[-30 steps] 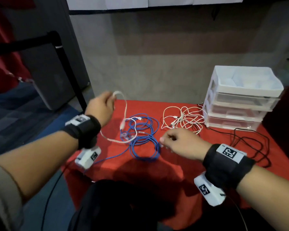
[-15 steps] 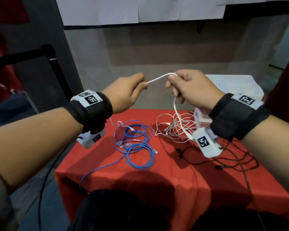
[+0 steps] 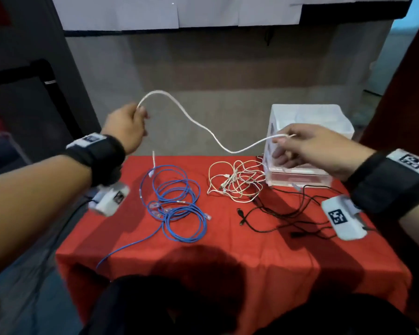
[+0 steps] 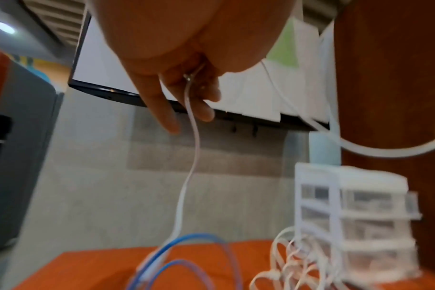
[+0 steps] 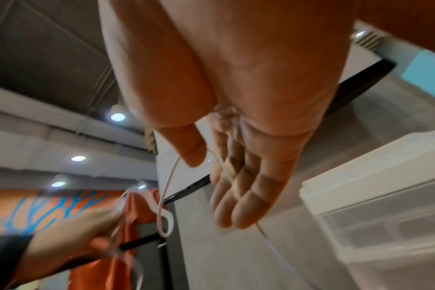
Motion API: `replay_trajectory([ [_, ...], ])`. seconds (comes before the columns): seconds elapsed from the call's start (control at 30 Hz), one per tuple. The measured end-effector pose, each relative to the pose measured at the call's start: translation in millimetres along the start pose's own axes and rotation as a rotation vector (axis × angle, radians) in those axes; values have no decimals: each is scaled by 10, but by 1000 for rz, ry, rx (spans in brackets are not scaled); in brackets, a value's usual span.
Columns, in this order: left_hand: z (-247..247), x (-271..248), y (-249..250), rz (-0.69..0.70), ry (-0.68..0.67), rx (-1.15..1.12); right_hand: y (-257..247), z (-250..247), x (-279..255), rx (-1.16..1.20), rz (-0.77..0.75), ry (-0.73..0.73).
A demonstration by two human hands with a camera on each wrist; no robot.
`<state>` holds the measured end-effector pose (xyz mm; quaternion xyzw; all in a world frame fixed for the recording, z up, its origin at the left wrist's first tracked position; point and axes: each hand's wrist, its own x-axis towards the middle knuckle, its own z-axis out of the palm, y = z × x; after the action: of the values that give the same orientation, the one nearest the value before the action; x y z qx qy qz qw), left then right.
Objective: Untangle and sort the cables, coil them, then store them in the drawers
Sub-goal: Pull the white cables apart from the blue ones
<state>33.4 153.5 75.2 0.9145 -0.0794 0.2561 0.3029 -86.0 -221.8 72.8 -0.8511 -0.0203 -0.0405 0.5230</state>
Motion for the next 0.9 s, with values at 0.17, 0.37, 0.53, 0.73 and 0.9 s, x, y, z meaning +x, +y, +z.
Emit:
replay_trajectory([
  [0.17, -5, 14, 996, 221, 45, -118, -290, 598, 73, 123, -109, -172],
  [0.37, 189, -299, 1646, 428, -135, -241, -665, 909, 371, 249, -223, -135],
  [0.53, 357, -242, 1229, 302, -253, -424, -511, 825, 582, 89, -197, -67],
  [0.73, 601, -374, 155, 108, -400, -131, -296, 470, 993, -22, -146, 109],
  [0.9, 797, -636, -644, -18, -630, 179, 134, 390, 1383, -343, 6, 112],
])
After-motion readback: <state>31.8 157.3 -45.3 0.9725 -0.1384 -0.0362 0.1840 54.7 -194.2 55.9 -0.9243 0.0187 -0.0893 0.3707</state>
